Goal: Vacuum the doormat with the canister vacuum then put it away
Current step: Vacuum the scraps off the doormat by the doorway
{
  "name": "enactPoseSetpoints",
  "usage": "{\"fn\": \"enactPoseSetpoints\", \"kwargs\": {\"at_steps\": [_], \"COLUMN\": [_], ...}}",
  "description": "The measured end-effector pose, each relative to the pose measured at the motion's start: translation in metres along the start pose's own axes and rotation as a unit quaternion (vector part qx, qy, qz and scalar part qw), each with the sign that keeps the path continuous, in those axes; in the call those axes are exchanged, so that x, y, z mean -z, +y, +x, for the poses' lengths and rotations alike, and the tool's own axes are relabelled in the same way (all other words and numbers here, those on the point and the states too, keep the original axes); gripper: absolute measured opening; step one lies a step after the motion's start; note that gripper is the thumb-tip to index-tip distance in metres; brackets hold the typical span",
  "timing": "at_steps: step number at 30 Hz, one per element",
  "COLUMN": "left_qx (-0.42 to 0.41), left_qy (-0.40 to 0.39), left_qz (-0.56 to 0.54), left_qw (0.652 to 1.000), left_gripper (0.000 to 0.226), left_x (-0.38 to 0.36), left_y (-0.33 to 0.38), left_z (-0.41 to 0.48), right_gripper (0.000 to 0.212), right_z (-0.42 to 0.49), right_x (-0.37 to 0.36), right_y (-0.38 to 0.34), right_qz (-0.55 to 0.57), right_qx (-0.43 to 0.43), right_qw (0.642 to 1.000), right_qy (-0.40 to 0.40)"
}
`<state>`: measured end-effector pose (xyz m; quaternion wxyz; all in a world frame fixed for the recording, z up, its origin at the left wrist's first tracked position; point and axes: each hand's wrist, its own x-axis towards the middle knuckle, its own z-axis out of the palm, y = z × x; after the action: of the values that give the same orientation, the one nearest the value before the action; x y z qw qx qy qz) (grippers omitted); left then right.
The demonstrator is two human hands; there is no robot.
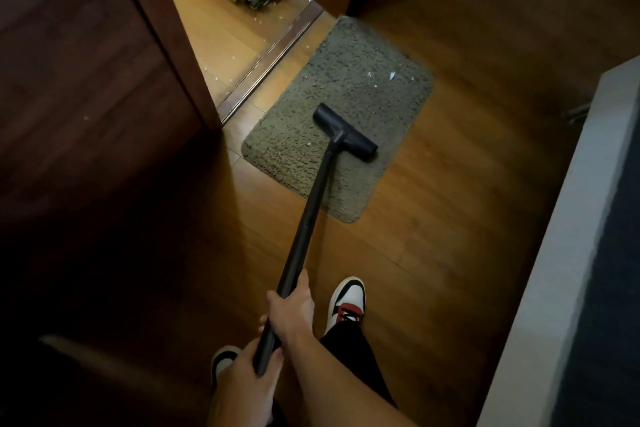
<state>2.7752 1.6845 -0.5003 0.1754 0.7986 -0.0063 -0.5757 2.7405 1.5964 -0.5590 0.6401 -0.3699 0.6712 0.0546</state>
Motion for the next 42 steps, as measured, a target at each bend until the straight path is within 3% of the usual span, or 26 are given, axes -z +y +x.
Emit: {"fn": "enactPoseSetpoints", "kwargs": {"at_steps": [10,17,22,31,37,42], "left_qx": [-0.024,-0.012,0.007,-0.025,-0.058,-0.058], "left_qy": [-0.037,-0.04,-0.051,-0.048,-0.055,-0.05], "left_qz": [-0.005,-0.023,-0.033,-0.034,-0.047,-0.032], "left_qw": [0.999,0.999,0.998,0.998,0.996,0.997], "left_gripper": [0.038,0.015,0.023,0.013,0.019,0.021], "left_x": [-0.006,-0.043,-0.059,-0.068,-0.078,-0.063], "left_y": [0.055,0.13,0.172,0.232,0.245,0.218], "left_z": [0.041,0.075,0.099,0.123,0.13,0.123], "right_gripper": [0.067,0.067,0.068,0.061,0.049,0.055], "right_z": [0.053,0.111,0.145,0.179,0.184,0.172], "right_x": [0.02,0.072,0.096,0.124,0.135,0.114], "right_y": [-0.054,-0.11,-0.142,-0.196,-0.213,-0.193], "right_qz": [-0.028,-0.052,-0.057,-0.086,-0.098,-0.09], "right_qx": [0.025,0.049,0.047,0.064,0.066,0.059], "right_qw": [0.999,0.997,0.997,0.993,0.991,0.992], "right_qy": [0.037,0.025,0.03,0.045,0.069,0.066]}}
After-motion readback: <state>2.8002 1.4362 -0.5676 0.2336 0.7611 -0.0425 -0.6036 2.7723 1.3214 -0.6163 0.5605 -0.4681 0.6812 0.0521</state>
